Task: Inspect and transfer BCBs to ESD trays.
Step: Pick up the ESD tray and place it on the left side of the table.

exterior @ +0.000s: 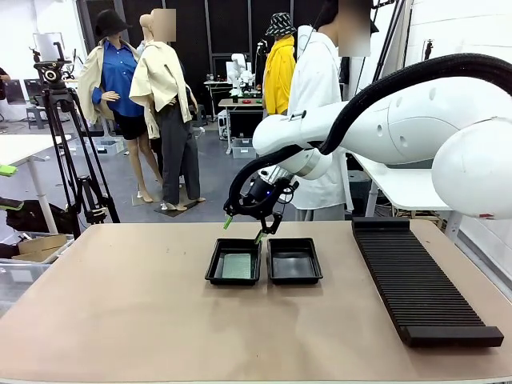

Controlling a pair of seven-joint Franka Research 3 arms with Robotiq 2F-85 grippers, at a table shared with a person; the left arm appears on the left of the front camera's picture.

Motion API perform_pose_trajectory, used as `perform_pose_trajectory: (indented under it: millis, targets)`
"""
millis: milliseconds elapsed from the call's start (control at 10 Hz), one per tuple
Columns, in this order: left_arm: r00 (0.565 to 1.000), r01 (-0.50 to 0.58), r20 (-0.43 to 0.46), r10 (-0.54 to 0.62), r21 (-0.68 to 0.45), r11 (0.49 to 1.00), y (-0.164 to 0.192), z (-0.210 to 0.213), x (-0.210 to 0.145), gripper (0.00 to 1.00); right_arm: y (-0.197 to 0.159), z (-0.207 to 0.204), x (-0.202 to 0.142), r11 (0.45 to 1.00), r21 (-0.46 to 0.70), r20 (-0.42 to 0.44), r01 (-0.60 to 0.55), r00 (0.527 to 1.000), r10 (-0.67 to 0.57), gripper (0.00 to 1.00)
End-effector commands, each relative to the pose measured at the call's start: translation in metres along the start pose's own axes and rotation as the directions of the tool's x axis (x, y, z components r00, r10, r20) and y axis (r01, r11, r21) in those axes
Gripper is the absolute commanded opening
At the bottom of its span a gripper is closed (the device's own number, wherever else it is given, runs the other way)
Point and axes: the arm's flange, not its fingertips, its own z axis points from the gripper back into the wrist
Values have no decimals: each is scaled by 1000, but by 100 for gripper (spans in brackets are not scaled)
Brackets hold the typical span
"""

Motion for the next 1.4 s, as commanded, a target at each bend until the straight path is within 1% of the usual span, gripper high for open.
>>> perform_pose_trajectory:
  millis: [0, 300, 400, 500, 800, 900, 1000, 1200, 1300]
  targets:
    - [1000, 2, 6, -2, 3, 1000, -2, 0, -1, 100, -3, -3, -1, 1000, 12, 12, 0, 1000, 0, 100]
    - [1000, 0, 0, 0, 0, 1000, 0, 0, 0, 100, 0, 0, 0, 1000, 0, 0, 0, 1000, 0, 100]
    - [1000, -22, 9, 22, -8, 1000, -7, -4, 4, 100, -5, 5, -8, 1000, 6, 9, -19, 1000, 19, 100]
    - [999, -38, 10, 38, 7, 999, -14, -9, 7, 100, -14, 12, -20, 999, 9, 13, -45, 999, 45, 100]
    - [998, -66, -16, 67, 31, 997, -26, -29, 15, 100, -56, 43, -60, 994, 53, 70, -90, 994, 86, 100]
    - [996, -85, -22, 87, 55, 995, -30, -38, 22, 100, -76, 52, -69, 995, 73, 69, -63, 996, 58, 100]
    - [995, -91, -37, 94, 76, 993, -36, -46, 32, 100, -98, 64, -77, 990, 120, 82, -70, 995, 60, 100]
    - [991, -118, -47, 125, 121, 986, -50, -65, 44, 100, -139, 83, -107, 970, 207, 129, -125, 987, 100, 100]
    - [989, -132, -55, 141, 144, 981, -54, -73, 53, 100, -159, 92, -119, 961, 240, 142, -135, 985, 102, 100]
